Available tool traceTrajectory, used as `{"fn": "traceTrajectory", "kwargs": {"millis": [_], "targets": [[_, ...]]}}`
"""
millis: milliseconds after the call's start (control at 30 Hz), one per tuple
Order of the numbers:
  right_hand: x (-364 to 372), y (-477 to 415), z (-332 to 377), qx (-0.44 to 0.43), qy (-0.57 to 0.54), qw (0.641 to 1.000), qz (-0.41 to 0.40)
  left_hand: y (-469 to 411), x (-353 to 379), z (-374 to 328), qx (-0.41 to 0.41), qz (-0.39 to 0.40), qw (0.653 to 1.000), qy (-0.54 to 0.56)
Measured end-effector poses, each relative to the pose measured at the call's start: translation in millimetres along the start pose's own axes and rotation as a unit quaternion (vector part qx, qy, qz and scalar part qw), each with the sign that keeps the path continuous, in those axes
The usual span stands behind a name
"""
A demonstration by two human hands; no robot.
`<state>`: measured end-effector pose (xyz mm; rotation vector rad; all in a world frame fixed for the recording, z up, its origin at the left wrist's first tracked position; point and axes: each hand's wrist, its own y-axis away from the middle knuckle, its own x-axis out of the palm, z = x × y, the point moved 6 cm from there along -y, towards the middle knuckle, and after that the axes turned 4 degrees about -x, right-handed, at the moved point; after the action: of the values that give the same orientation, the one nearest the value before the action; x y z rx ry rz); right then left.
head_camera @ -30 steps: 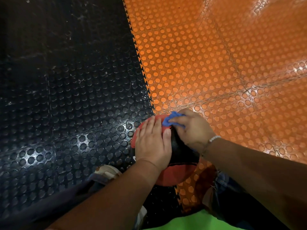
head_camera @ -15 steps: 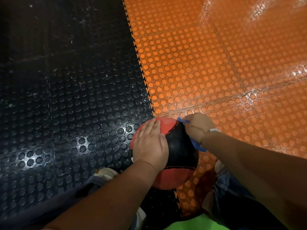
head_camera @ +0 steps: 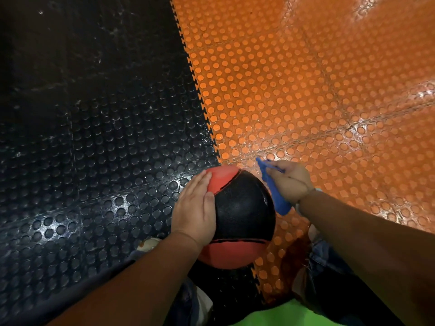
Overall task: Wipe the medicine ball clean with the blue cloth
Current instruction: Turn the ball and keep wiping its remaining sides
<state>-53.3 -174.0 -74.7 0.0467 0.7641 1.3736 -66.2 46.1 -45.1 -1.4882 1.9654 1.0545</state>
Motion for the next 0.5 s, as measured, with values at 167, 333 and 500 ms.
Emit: {"fn": "traceTrajectory", "kwargs": {"millis": [167, 333, 500], "targets": [[20.4, 32.8, 23.8, -0.243, 0.120, 0.963, -0.011, 4.4, -1.5, 7.5, 0.017, -0.007, 1.000, 0.025], [10.5, 4.7, 21.1, -0.004, 0.178, 0.981, 0.076, 7.5, 2.3, -4.1, 0.034, -0.009, 0.999, -0.009], [36.8, 43.9, 84.0, -0.231, 0.308, 0.916, 0.108, 6.8, 9.1, -16.2, 0.060, -0.004, 0.998, -0.032]]}}
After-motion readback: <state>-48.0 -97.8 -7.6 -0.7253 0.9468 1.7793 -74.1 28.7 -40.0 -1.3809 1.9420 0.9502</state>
